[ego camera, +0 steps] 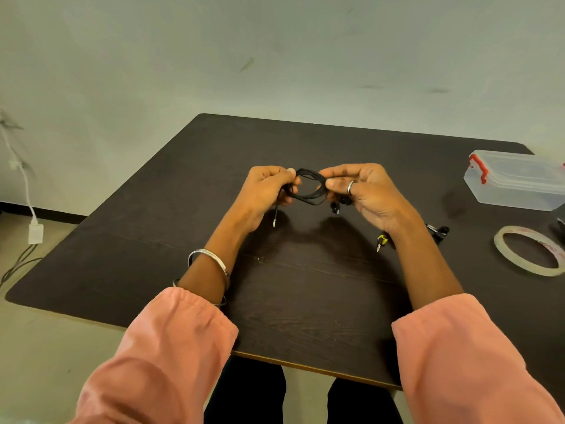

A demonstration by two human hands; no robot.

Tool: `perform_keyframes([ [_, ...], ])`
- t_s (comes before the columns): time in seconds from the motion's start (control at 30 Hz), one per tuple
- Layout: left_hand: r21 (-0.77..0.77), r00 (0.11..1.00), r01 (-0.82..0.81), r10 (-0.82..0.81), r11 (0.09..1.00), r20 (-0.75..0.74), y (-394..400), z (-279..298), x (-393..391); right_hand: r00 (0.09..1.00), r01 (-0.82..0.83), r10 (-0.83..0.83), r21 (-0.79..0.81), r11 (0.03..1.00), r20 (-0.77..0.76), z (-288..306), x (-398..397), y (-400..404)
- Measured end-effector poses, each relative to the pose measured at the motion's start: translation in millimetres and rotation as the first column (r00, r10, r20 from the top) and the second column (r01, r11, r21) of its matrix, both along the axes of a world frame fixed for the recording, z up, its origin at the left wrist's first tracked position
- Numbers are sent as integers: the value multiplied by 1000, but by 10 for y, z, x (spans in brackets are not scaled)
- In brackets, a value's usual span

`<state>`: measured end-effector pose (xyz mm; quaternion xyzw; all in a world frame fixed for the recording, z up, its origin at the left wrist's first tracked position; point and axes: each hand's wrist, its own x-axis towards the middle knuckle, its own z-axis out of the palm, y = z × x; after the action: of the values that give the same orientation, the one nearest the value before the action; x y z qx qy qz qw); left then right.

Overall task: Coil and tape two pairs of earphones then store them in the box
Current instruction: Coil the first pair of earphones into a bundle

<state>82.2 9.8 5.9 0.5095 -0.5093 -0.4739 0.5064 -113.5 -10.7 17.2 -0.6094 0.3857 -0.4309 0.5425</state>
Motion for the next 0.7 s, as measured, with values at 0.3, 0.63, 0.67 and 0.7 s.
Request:
perform_keyframes([
  [0.3,-98,977,-38,58,994,206,256,-82,-68,985,52,-60,-54,997,-164,-19,55,316],
  [0.63,-113,971,33,-6,993,239,578,-116,-108,992,124,-123,84,989,-15,-77,-11,787],
  [0.67,-130,944,38,7,991,328,590,-127,-109,989,147,-144,77,986,-45,-105,-1,793],
  [0.7,-147,897,48,22,988,442,590,-154,-108,977,176,-170,41,984,-128,-144,13,787],
])
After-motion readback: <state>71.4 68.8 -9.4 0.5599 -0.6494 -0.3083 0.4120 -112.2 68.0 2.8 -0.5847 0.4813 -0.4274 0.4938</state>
